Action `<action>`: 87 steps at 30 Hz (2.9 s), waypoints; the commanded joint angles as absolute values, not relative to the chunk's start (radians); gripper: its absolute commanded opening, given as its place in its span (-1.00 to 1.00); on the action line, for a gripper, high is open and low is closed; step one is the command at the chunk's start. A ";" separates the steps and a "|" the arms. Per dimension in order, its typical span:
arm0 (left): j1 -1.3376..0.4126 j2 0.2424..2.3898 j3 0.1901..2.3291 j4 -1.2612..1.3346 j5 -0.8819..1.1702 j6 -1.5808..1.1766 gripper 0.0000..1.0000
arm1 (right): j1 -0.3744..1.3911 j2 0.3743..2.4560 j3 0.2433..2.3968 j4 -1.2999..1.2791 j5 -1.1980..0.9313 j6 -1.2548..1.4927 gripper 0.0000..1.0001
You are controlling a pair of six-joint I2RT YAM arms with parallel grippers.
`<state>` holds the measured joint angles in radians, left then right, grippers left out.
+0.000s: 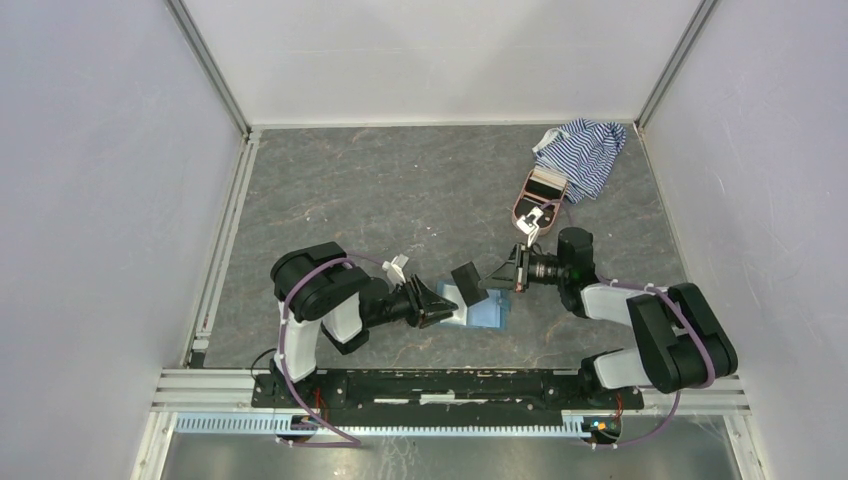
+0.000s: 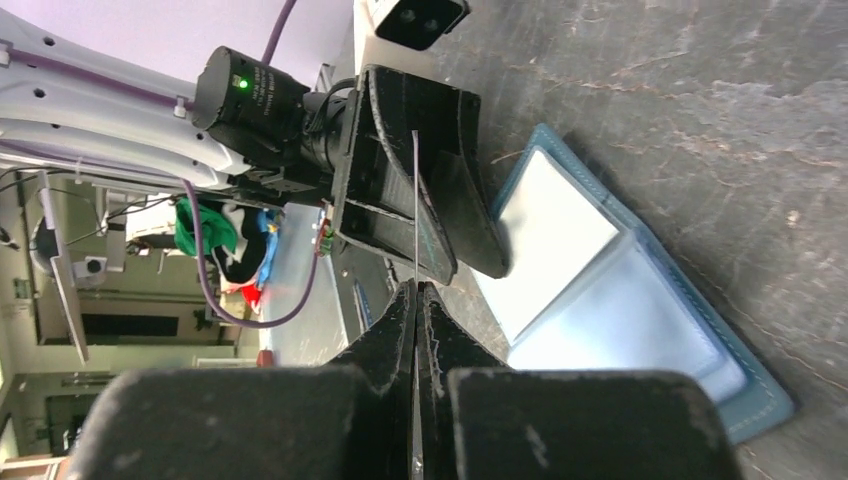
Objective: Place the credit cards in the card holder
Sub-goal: Insert the credit card into the card holder.
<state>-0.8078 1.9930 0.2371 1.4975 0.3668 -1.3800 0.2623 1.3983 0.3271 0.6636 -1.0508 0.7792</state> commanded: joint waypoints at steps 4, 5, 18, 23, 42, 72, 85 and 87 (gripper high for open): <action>-0.802 1.978 0.258 1.737 0.351 -1.385 0.03 | 0.242 1.385 0.321 0.597 -0.986 0.710 -1.00; -0.802 1.976 0.261 1.738 0.352 -1.384 0.04 | 0.241 1.398 0.320 0.597 -0.985 0.712 -1.00; -0.801 1.984 0.296 1.737 0.333 -1.370 0.08 | 0.308 1.508 0.320 0.680 -1.008 0.779 -1.00; -0.799 1.989 0.326 1.738 0.323 -1.393 0.01 | 0.313 1.523 0.319 0.709 -1.017 0.804 -1.00; -0.793 1.991 0.353 1.738 0.366 -1.400 -0.96 | 0.317 1.537 0.358 0.618 -1.018 0.722 -0.06; -0.689 1.883 0.408 1.195 0.598 -1.046 -0.96 | 0.370 1.431 0.579 -0.070 -0.822 -0.260 -0.37; -0.687 1.836 0.460 0.977 0.590 -0.925 -0.96 | 0.393 1.486 0.604 -0.112 -0.754 -0.290 -0.38; -0.681 1.824 0.460 0.958 0.591 -0.912 -0.96 | 0.394 1.488 0.604 -0.117 -0.749 -0.293 -0.38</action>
<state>-0.6941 1.8683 0.4400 1.0264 0.5854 -1.0080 0.3866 1.4731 0.5755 -0.1040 -0.7792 -0.2638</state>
